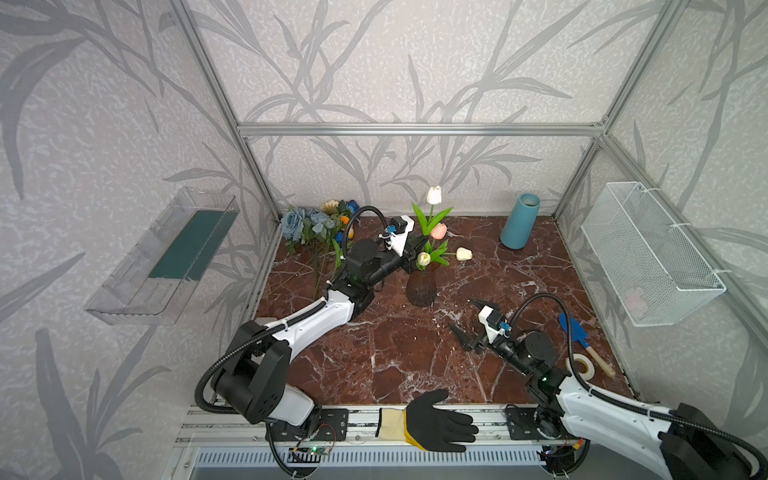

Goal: Arrange the flowers into the vase
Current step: 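Lower the white tulip stem into the vase with the left gripper, then open the left gripper and move it back down to the flower pile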

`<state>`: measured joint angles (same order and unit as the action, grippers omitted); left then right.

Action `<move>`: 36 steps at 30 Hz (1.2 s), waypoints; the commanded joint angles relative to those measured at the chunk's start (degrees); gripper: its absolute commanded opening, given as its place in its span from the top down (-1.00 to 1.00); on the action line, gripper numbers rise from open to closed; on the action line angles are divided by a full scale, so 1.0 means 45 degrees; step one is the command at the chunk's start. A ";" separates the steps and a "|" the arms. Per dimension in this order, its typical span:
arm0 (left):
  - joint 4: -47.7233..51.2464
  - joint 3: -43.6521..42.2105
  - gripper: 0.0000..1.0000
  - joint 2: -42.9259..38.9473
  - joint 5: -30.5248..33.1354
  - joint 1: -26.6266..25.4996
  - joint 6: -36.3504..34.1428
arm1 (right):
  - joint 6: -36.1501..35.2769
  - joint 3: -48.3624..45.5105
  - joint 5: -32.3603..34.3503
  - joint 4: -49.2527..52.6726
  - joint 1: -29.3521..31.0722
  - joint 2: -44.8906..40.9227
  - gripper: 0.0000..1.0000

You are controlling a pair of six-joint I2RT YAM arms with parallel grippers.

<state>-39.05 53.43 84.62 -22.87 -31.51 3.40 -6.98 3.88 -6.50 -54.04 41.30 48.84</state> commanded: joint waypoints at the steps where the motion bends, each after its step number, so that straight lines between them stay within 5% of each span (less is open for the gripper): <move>1: 0.0485 0.0424 0.63 -0.0279 -0.0210 -0.0047 -0.0300 | 0.0013 -0.0057 -0.0067 -0.0172 0.0061 0.0011 -0.82; 11: 0.1514 0.0288 0.43 -0.0914 -0.0229 -0.0047 -0.0838 | -0.0006 -0.0051 -0.0039 -0.0156 0.0061 0.0025 -0.82; 22: 0.2683 -0.0517 0.30 -0.3694 0.0823 0.0028 -0.1907 | 0.0028 -0.0030 -0.0029 -0.0178 0.0061 0.0065 -0.83; 24: 0.2922 -0.0683 0.31 -0.4236 0.1757 0.0073 -0.2062 | 0.0028 -0.0026 0.0009 -0.0169 0.0061 0.0065 -0.82; 30: 0.3983 -0.1065 0.28 -0.4833 0.7398 0.0910 -0.1334 | 0.0106 0.0044 -0.0036 -0.0022 0.0061 0.0007 -0.83; 36: 0.9123 0.0643 0.20 -0.2716 0.7436 0.4274 0.1872 | 0.0145 0.0022 -0.0059 -0.0018 0.0061 0.0004 -0.83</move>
<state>-13.10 52.56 68.18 5.78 -16.53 4.12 -6.92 3.88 -6.50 -53.65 41.30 49.08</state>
